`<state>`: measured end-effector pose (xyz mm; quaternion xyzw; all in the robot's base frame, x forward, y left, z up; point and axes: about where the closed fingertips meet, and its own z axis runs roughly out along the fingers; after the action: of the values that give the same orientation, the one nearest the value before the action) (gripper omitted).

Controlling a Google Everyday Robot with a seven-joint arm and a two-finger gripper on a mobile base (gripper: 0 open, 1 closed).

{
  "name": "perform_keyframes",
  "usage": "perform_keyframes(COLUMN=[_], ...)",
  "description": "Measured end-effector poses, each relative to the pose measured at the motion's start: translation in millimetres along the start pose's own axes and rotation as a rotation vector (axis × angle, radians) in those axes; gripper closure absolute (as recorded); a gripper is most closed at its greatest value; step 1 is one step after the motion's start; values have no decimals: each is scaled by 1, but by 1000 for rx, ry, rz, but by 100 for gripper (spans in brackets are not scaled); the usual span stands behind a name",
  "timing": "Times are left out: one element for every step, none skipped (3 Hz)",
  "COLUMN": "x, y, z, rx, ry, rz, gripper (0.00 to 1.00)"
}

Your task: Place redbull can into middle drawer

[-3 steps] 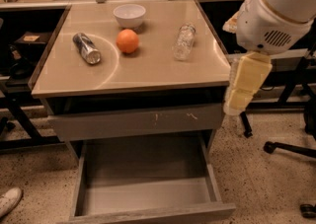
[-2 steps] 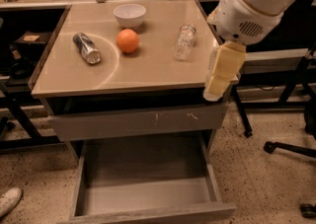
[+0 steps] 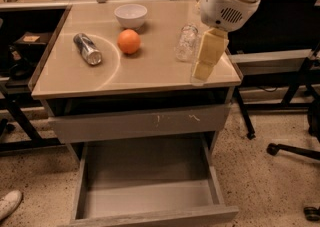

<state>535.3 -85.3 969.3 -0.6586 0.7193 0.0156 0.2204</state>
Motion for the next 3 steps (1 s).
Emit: perform_keyframes(x=[-9,-47,-76], y=[2,-1,-7], z=[6,21,32], rx=[-1,-11,-31], ry=[-37,-134,-192], rz=[7,-6,-17], gripper=[0,0,0])
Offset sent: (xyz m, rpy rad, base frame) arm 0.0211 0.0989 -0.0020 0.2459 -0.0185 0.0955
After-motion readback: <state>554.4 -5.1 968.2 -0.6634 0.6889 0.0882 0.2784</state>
